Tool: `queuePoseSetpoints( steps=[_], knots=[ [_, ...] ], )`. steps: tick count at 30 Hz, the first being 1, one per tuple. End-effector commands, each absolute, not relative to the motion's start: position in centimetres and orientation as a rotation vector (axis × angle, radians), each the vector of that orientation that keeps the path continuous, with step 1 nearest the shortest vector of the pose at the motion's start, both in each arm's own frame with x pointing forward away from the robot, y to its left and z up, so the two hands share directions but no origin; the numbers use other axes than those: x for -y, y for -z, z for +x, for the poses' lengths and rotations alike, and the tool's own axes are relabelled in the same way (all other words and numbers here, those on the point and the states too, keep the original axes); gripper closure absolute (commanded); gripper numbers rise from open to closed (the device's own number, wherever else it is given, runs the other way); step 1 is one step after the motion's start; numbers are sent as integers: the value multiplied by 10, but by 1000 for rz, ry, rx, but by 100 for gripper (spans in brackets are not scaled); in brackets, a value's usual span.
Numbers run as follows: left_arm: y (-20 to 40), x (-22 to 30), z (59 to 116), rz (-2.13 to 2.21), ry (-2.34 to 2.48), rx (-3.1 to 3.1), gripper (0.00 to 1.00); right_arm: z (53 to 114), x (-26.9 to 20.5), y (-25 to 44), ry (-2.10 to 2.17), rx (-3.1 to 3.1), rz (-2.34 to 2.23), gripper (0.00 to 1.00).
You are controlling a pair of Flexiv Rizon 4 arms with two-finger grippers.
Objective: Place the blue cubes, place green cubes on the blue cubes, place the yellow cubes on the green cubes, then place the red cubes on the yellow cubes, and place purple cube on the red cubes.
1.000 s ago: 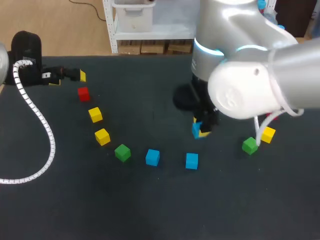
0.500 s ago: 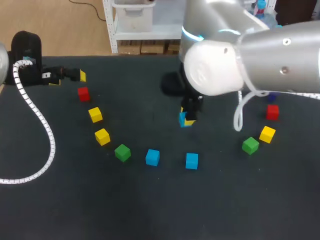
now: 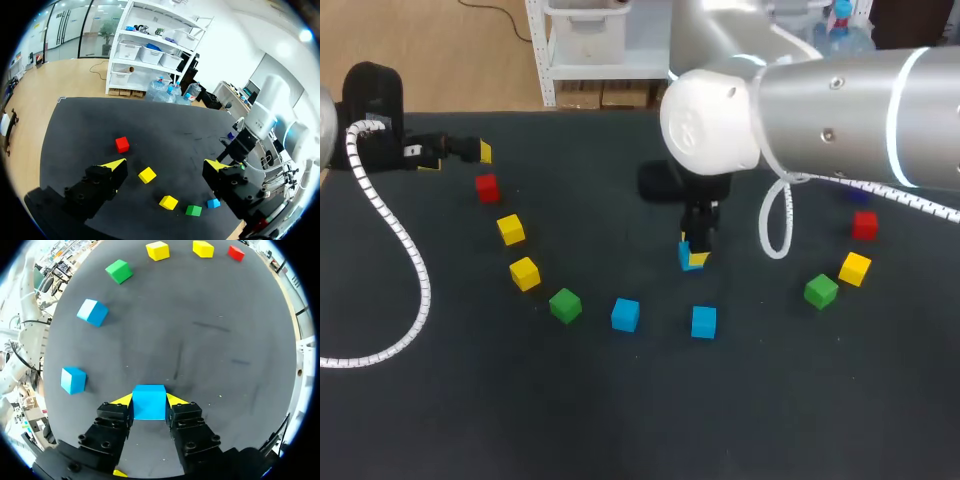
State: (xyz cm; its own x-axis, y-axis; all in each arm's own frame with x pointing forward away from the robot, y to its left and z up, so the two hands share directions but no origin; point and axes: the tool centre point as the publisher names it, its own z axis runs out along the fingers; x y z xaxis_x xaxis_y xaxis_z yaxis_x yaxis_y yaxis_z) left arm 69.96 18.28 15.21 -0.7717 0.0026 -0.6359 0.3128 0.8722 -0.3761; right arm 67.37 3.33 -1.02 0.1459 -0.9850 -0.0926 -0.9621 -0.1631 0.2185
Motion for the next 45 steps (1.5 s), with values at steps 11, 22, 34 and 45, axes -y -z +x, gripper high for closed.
queuePoseSetpoints(
  steps=[11, 22, 34, 45],
  knots=[
    [-151, -184, 700, 230, 631, -2379, 0, 692, -43, 6, 278, 1988, 2316, 100],
    [-151, -184, 700, 230, 631, -2379, 0, 698, -40, 4, 259, 2029, 2369, 100],
    [-151, -184, 700, 230, 631, -2379, 0, 693, -34, 7, 267, 2033, 2357, 100],
    [-151, -184, 700, 230, 631, -2379, 0, 698, -38, 5, 252, 2020, 2362, 100]
  ],
)
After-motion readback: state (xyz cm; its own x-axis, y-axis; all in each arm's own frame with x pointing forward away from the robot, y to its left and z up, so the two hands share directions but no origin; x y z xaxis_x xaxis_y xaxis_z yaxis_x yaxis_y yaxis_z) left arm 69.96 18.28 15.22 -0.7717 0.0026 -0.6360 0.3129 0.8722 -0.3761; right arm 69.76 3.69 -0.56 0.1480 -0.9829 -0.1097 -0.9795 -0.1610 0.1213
